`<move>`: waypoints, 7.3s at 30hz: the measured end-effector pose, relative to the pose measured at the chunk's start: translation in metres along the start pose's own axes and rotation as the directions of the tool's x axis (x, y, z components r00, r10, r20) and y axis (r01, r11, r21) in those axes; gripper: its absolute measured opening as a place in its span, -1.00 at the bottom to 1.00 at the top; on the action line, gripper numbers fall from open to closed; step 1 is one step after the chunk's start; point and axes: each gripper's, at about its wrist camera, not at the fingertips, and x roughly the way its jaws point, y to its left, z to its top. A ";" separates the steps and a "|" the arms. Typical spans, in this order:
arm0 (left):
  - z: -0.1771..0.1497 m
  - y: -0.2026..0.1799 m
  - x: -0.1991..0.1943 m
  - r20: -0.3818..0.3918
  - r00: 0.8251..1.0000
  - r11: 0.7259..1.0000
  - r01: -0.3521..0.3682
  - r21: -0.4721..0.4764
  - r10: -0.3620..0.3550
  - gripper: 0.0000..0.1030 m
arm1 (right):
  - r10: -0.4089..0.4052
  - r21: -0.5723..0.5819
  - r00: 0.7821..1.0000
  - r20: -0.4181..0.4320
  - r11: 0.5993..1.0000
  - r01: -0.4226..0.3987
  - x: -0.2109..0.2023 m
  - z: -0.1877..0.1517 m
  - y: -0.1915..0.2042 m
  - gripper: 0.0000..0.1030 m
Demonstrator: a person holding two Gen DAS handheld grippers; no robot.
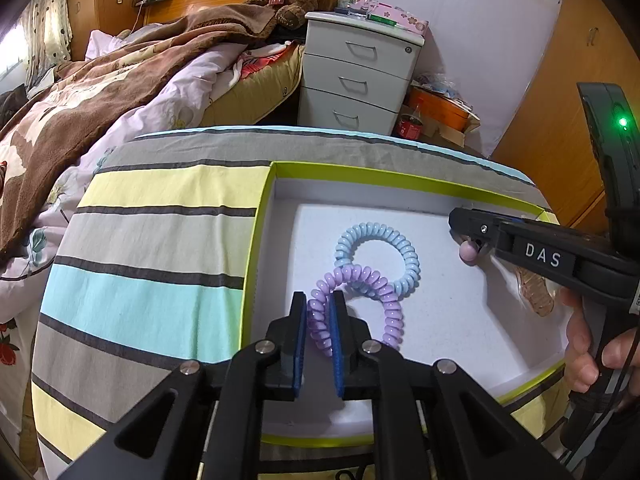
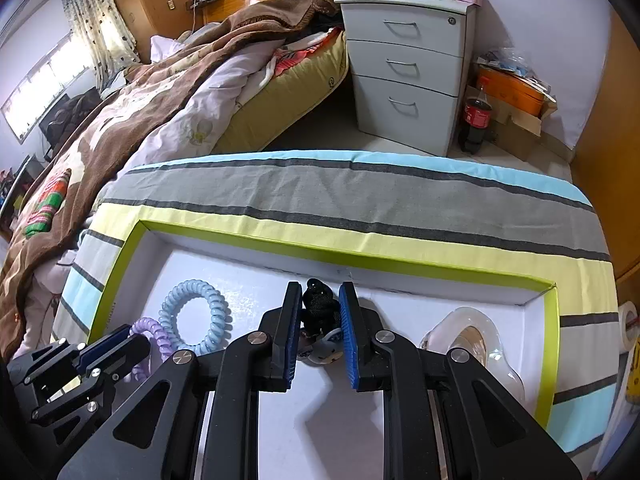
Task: Organize jewelry
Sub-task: 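Carry both items into the green box while the left gripper releases the lilac coil, then release the black bow clip in the box with the right gripper, then withdraw both grippers from the box toward the remaining jewelry, then grasp the gold rhinestone hair clip with the right gripper, then grasp the black band with the left gripper while the right holds the gold clip, then carry the black band and gold clip with both grippers into the green box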
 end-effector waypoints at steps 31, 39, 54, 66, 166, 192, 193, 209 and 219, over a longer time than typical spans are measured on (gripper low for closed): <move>-0.003 -0.010 -0.034 0.050 0.999 1.000 0.009 -0.001 -0.009 0.09 | -0.012 0.013 0.997 0.074 1.000 0.011 -0.038 -0.010 0.007 -0.29; -0.012 -0.015 -0.068 0.107 0.994 1.000 0.005 0.007 -0.006 0.18 | -0.001 0.018 0.990 0.141 1.000 -0.001 -0.076 -0.029 0.013 -0.28; -0.045 -0.015 -0.120 0.180 0.984 1.000 0.017 0.014 -0.019 0.30 | -0.002 0.019 0.972 0.233 1.000 -0.003 -0.130 -0.076 0.024 -0.28; -0.089 0.004 -0.142 0.197 0.978 0.997 0.074 -0.006 -0.072 0.47 | -0.014 0.019 0.968 0.251 1.000 0.009 -0.146 -0.136 0.019 -0.05; -0.128 -0.002 -0.085 -0.008 1.000 1.000 0.007 -0.005 -0.007 0.56 | -0.081 -0.039 0.979 0.186 0.995 0.090 -0.133 -0.203 -0.005 -0.52; -0.120 -0.029 -0.071 -0.006 0.997 0.986 -0.079 0.145 0.081 -0.70 | -0.053 -0.027 0.974 0.219 0.998 0.060 -0.144 -0.200 -0.005 -0.52; -0.120 -0.029 -0.071 -0.005 0.997 0.986 -0.080 0.144 0.081 -0.82 | -0.053 -0.026 0.974 0.220 0.998 0.060 -0.144 -0.200 -0.006 -0.52; -0.116 -0.019 -0.094 0.061 0.996 0.994 -0.062 0.092 0.057 -0.89 | -0.055 -0.024 0.969 0.241 0.998 0.062 -0.152 -0.202 -0.002 -0.52; -0.112 -0.016 -0.112 0.100 0.994 0.995 -0.056 0.078 0.048 -0.89 | -0.052 -0.026 0.962 0.268 0.998 0.061 -0.164 -0.200 0.003 -0.52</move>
